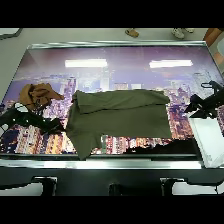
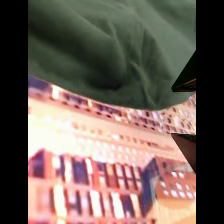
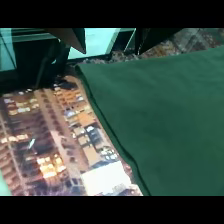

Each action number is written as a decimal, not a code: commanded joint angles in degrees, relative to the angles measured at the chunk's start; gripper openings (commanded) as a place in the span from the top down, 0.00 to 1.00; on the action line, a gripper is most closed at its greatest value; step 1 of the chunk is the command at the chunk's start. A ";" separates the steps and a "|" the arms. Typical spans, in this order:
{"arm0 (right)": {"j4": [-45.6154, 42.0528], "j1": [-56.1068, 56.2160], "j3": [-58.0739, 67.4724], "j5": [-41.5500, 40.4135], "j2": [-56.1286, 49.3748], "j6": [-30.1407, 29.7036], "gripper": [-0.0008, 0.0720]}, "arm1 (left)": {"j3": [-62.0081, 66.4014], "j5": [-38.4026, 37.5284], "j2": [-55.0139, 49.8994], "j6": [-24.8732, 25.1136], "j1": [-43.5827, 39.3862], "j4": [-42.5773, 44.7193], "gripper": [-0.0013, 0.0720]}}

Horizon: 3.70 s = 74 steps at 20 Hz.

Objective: Fold the shirts.

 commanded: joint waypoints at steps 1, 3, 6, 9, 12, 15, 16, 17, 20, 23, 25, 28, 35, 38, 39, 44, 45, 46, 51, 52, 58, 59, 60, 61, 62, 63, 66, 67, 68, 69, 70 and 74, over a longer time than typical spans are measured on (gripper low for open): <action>0.79 -0.24 -0.59 0.83 0.04 -0.68 0.48 | -3.87 5.70 0.17 2.43 0.15 -5.40 0.55; 0.74 -0.24 -0.59 0.79 0.04 -0.74 0.48 | -4.39 7.85 0.13 2.40 0.15 -5.77 0.55; 0.55 -0.24 -1.53 1.20 0.11 -1.22 0.47 | -4.39 8.74 -0.66 2.43 0.15 -5.77 0.56; 0.50 -0.24 -7.28 2.10 0.11 -1.86 0.38 | -4.68 8.74 -1.49 2.45 -0.48 -5.75 0.78; 0.48 -0.24 -15.32 1.40 0.11 -3.28 0.38 | -4.61 8.74 -1.44 2.56 -0.79 -5.79 0.94; -0.07 -0.22 -22.32 -4.24 0.11 -3.41 0.38 | -4.61 7.39 -1.38 4.20 -0.79 -5.75 0.94; 0.09 -0.22 -23.93 -6.23 0.09 -3.56 0.38 | -4.61 7.19 -1.31 4.17 -0.79 -5.75 0.94; -0.17 -0.24 -25.46 -7.98 0.09 -5.14 0.38 | -4.61 7.15 -1.16 4.17 -0.79 -5.77 0.94; -1.22 -0.22 -27.34 -13.64 -0.55 -5.99 0.35 | -4.61 7.19 -0.37 4.96 -0.79 -5.79 0.94; 3.85 -0.22 -27.36 -17.46 -1.88 -6.01 0.35 | -4.61 7.19 0.07 5.05 -0.79 -5.79 0.94; 4.61 -0.22 -27.36 -17.68 -3.02 -5.92 0.35 | -4.61 7.19 0.07 5.05 -0.79 -5.81 0.94; 7.06 -0.22 -27.69 -17.70 -4.22 -5.57 0.46 | -4.61 7.21 0.04 5.05 -0.79 -5.79 0.94; 8.94 -0.24 -18.75 -14.69 3.63 -6.01 0.93 | 7.04 1.57 4.33 3.61 -0.24 -5.77 0.95; 9.64 -0.24 -0.55 -18.67 12.79 -11.78 0.93 | 24.46 3.63 13.94 1.18 -0.44 -5.81 0.95; 9.09 -0.24 6.38 -22.16 16.00 -15.13 0.93 | 31.95 4.90 17.35 0.13 -0.44 -5.84 0.94; 2.47 -0.24 26.86 -42.77 33.24 -11.80 0.93 | 59.56 18.64 30.91 -0.68 -0.44 -5.75 0.94; 1.99 -0.24 26.86 -42.38 36.04 -10.25 0.93 | 60.61 19.26 33.00 -1.77 -0.42 -5.75 0.94; 1.77 -0.24 26.86 -40.39 38.34 -8.70 0.93 | 60.61 19.04 34.82 -3.74 -0.42 -5.70 0.94; 0.31 -0.24 26.86 -30.97 42.75 -4.15 0.93 | 60.63 21.09 39.32 -4.28 -0.42 -5.68 0.94; 0.26 -0.24 26.86 -29.49 42.91 -4.15 0.93 | 60.67 21.62 39.43 -4.28 -0.42 -5.51 0.94; -0.66 -0.24 26.82 -15.26 37.38 1.44 0.93 | 60.72 12.85 35.32 -7.54 -0.42 1.44 0.94; 1.20 -0.24 26.80 -9.81 33.73 1.60 0.93 | 60.61 8.02 32.81 -7.54 -0.42 2.08 0.94; 3.37 -0.22 26.80 -4.00 29.44 1.57 0.93 | 59.56 2.91 29.51 -7.52 -0.44 2.03 0.94; 5.44 -0.22 26.62 1.31 24.22 1.57 0.93 | 57.42 -1.64 25.92 -7.45 -0.72 2.05 0.94; 6.58 -0.22 25.55 4.22 19.56 1.53 0.93 | 54.29 -4.57 22.58 -6.29 -1.77 2.12 0.94; 6.05 0.31 23.32 4.94 15.32 1.07 0.93 | 49.66 -5.70 19.21 -4.81 -3.15 3.06 0.94; -1.92 7.08 15.04 1.11 5.60 -0.15 0.93 | 33.62 -0.72 10.62 -3.56 -7.54 8.50 0.94; -3.76 9.27 12.79 -2.16 2.84 -0.17 0.93 | 29.16 2.51 7.74 -3.50 -8.46 8.74 0.94; -5.62 11.02 11.67 -5.62 -0.02 -0.13 0.93 | 25.68 6.27 4.50 -3.61 -9.22 8.59 0.94; -6.95 12.33 11.63 -10.03 -3.08 -0.15 0.93 | 23.93 9.29 1.44 -3.58 -9.88 7.98 0.94; -7.19 13.09 11.65 -15.30 -5.49 -0.17 0.93 | 23.56 11.82 -1.90 -3.56 -10.51 6.82 0.94; -5.31 13.64 11.65 -34.10 -9.73 4.52 0.93 | 23.61 24.98 -8.59 -3.54 -11.89 0.57 0.94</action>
